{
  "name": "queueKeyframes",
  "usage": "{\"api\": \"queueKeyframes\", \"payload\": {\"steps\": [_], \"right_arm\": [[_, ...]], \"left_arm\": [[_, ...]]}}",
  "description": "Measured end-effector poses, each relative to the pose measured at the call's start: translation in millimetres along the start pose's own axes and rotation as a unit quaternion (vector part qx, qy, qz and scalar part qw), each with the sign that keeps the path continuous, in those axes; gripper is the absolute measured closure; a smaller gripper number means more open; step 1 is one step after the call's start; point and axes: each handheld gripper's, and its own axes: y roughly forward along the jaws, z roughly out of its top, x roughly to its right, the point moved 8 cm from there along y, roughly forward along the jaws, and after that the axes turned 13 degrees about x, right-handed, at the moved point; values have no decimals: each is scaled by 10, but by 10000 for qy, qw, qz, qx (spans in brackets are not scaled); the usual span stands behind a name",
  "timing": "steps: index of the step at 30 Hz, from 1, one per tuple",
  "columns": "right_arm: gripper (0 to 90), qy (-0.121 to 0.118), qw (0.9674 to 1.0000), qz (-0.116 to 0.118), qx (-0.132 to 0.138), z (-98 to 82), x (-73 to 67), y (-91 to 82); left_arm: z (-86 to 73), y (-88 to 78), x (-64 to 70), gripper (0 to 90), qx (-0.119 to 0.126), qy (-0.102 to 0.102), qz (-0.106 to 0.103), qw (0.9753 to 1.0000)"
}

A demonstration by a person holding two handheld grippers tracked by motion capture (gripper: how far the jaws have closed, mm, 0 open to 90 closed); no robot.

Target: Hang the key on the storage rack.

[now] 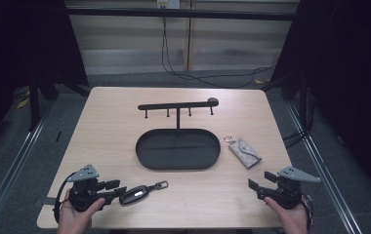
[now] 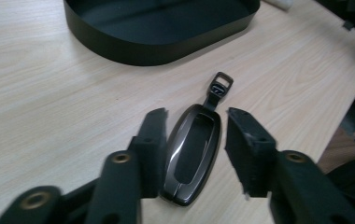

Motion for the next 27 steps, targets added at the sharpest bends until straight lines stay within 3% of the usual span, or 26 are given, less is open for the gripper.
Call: {"api": "queueKeyframes", "payload": {"steps": [1, 3, 6, 8, 12, 17, 22, 27], "right_arm": [[273, 15, 10000, 14, -14, -2, -3, 4], [273, 16, 10000, 20, -25, -4, -4, 12], [273, -28, 10000, 57, -14, -2, -20, 7], [273, -31, 10000, 54, -19, -3, -22, 4], [273, -20, 10000, 53, -23, -8, -22, 6], [271, -31, 9999, 103, -34, -10, -32, 14], [271, -13, 9999, 125, -32, -10, -39, 8], [270, -15, 9999, 136, -34, -12, -41, 7]], "left_arm": [[2, 9, 3, 550, -40, 38, 23, 10000], [15, 21, 15, 559, -141, 309, 145, 9993], [56, 26, 93, 635, -147, 385, -4, 9992], [69, 34, 124, 613, -179, 479, -40, 9987], [61, 101, 193, 608, -602, 635, -27, 9962], [82, 240, 247, 592, -843, 536, -181, 9948], [126, 336, 268, 509, -1080, 390, -275, 9930], [227, 405, 340, 488, -1302, 576, -376, 9891]]}}
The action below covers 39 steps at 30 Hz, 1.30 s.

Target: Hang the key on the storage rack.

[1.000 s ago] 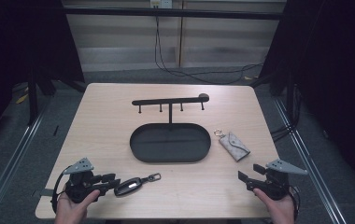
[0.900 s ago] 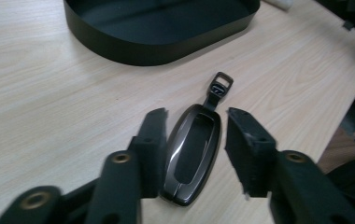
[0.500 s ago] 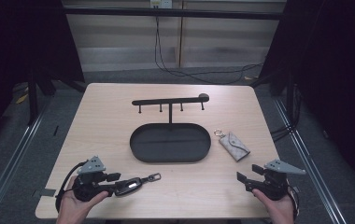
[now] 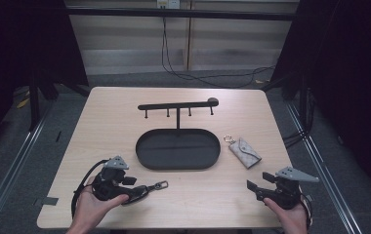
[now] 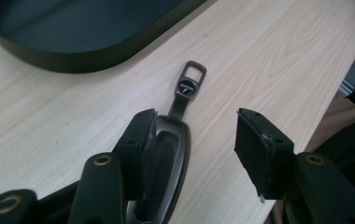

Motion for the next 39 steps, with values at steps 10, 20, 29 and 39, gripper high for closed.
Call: {"api": "queueKeyframes", "payload": {"steps": [10, 20, 29, 39], "right_arm": [[265, 3, 10000, 39, -64, -16, -8, 8], [248, 56, 10000, 43, -37, -10, -2, 7], [191, 120, 9999, 18, 26, 3, 15, 0], [178, 168, 9998, 89, 0, -2, 8, -1]], "left_arm": [[177, 145, 66, 454, -152, 127, -120, 9997], [251, 218, 90, 435, -333, 294, -168, 9989], [345, 294, 132, 480, -340, 307, -251, 9986], [368, 441, 97, 543, -790, 607, -144, 9949]]}}
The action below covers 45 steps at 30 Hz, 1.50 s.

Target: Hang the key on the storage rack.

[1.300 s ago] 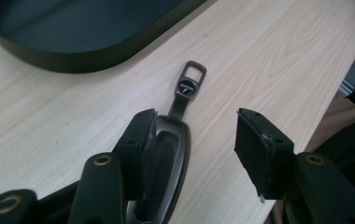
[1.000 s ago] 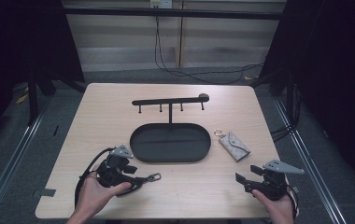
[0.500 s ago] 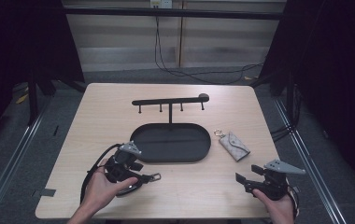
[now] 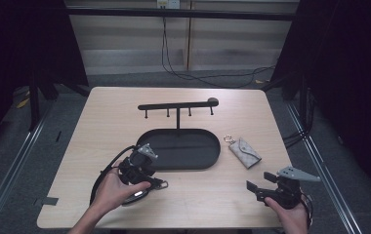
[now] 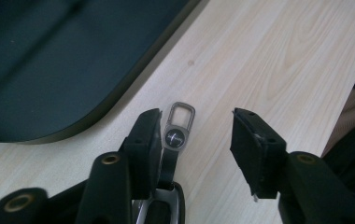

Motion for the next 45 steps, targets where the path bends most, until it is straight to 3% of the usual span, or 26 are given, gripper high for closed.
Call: {"api": "queueKeyframes", "payload": {"steps": [5, 9, 12, 14, 18, 26, 45], "right_arm": [[178, -37, 10000, 22, -41, -9, -2, 17], [178, -41, 10000, 32, -49, -11, -7, 18], [182, -32, 9999, -1, -106, -24, -1, 21], [185, 5, 9998, -38, -186, -44, 5, 33], [190, -21, 9998, -38, -219, -53, 5, 42], [198, -73, 9996, -10, -270, -65, -3, 51], [198, -22, 9996, 59, -257, -61, -6, 55]], "left_arm": [[-17, 66, -33, 631, -214, 46, -37, 9998], [-31, 152, -79, 633, -453, 210, -19, 9988], [-88, 237, -90, 617, -772, 254, -84, 9967], [-126, 274, -106, 617, -960, 245, -17, 9951], [-151, 322, -102, 634, -1125, 168, -77, 9935], [-180, 410, -119, 714, -1333, 242, -83, 9907], [-200, 572, -80, 663, -1737, 617, -166, 9827]]}}
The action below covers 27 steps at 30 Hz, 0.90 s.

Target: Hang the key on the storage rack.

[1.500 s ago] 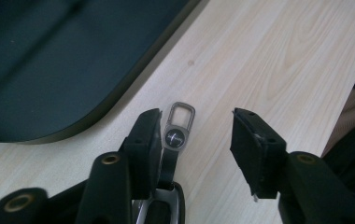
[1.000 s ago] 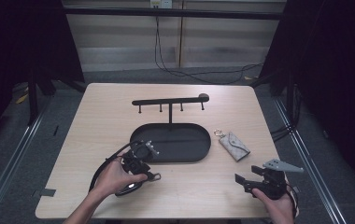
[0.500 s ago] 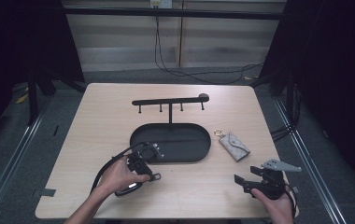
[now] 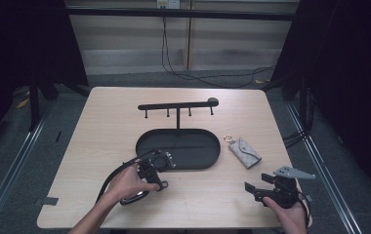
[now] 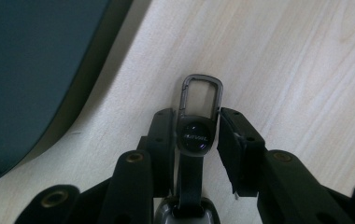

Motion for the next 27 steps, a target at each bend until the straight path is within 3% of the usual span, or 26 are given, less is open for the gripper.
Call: {"api": "queueKeyframes", "payload": {"steps": [5, 9, 16, 19, 22, 27], "right_arm": [[198, -11, 10000, -7, 9, 2, 0, -2], [198, -21, 10000, -10, 24, 4, 0, -3], [198, -19, 10000, -16, -15, -3, -5, -2], [198, -12, 10000, 3, -32, -6, -7, 2], [198, -30, 10000, 17, -30, -7, -11, 1], [198, -18, 10000, 25, -39, -9, -5, 6]], "left_arm": [[11, 7, 6, 686, -56, 41, 55, 10000], [31, 25, 33, 700, -339, 290, 276, 9986], [65, 46, 36, 699, -616, 220, 312, 9974], [82, 53, 26, 701, -761, 25, 338, 9965], [89, 57, 27, 702, -816, -26, 358, 9960], [66, 37, 11, 706, -777, -115, 196, 9967]]}}
